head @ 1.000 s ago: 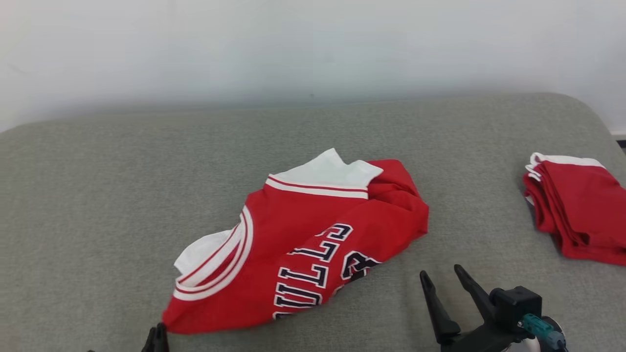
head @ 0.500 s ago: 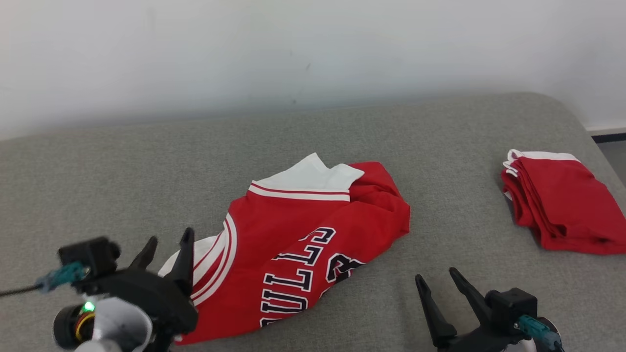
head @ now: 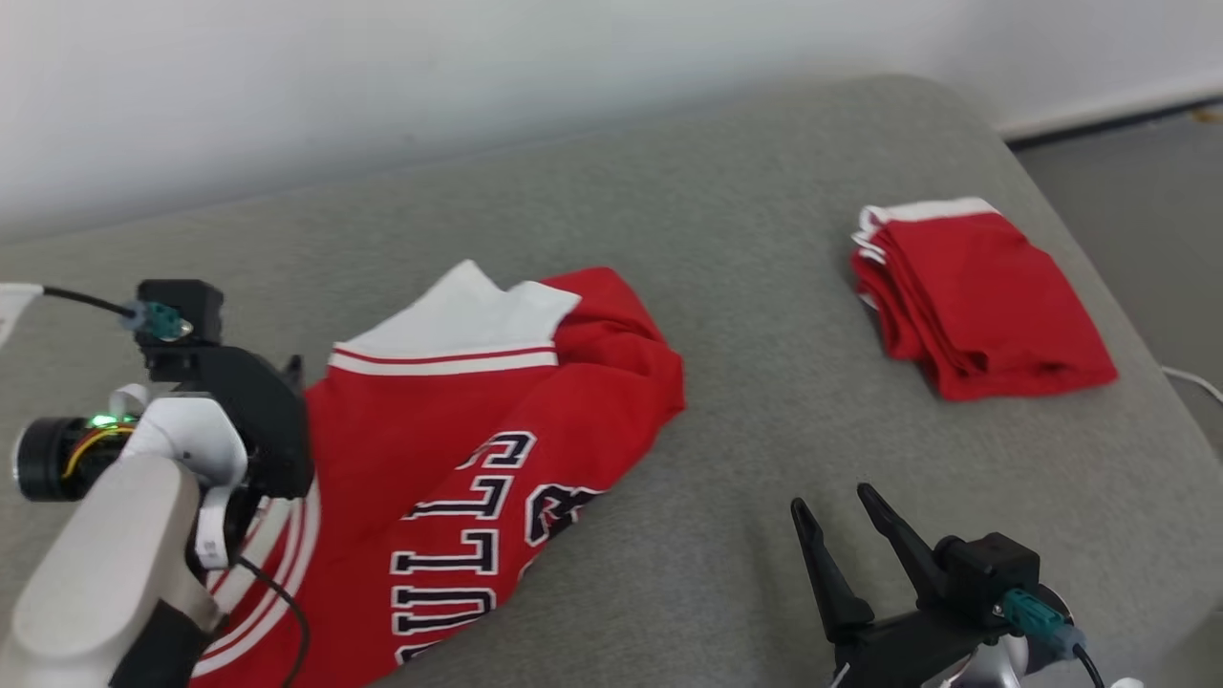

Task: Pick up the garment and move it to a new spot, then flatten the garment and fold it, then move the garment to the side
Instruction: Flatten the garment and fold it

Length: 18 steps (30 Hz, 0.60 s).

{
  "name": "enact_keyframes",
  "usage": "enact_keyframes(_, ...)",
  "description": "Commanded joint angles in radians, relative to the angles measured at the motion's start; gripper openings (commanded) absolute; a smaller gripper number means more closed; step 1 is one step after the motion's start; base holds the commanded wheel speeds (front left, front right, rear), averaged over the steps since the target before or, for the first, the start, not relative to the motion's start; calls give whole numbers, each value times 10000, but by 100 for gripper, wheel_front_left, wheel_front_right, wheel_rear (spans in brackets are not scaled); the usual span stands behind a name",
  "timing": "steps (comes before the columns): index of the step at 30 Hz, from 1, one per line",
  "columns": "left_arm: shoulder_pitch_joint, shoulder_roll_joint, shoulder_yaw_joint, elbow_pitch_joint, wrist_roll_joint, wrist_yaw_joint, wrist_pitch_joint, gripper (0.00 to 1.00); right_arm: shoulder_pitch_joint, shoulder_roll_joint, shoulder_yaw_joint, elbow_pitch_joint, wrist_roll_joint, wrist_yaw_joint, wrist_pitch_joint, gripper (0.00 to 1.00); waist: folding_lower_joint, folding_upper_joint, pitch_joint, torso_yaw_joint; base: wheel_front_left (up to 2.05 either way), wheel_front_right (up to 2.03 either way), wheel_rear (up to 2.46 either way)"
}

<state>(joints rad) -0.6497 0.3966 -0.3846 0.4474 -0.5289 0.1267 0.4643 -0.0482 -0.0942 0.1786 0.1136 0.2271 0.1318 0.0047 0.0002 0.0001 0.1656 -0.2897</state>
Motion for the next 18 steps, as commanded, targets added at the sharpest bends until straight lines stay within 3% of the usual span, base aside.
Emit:
enact_keyframes(1,-265,104,-72,332,62,-127,203,100,-195,105,4,40,24,-19,-114,100,-2,-1,1071,-1215,0,0,0)
enact_keyframes(6,-744,330,-168,1182,-32,-403,726,100,-314,253,109,282,149,-19,-427,100,-2,-1,1383,-1683,0,0,0)
enact_keyframes(12,-900,399,-297,1775,-131,-586,1190,100,-453,320,166,601,160,-19,-601,100,-2,-1,1386,-1780,0,0,0)
enact_keyframes(13,-897,403,-320,1834,-130,-606,1200,73,-503,326,174,629,151,-19,-631,100,-2,-1,1377,-1775,0,0,0)
enact_keyframes(14,-905,410,-343,1871,-117,-632,1166,27,-542,336,179,658,143,-19,-659,100,-2,-1,1361,-1763,0,0,0)
enact_keyframes(15,-920,399,-359,1860,-80,-652,1049,0,-560,343,185,700,135,-19,-683,100,-2,-1,1344,-1744,0,0,0)
enact_keyframes(18,-1033,256,-308,1644,15,-561,430,0,-507,360,170,786,104,-19,-696,100,-2,-1,1268,-1619,0,0,0)
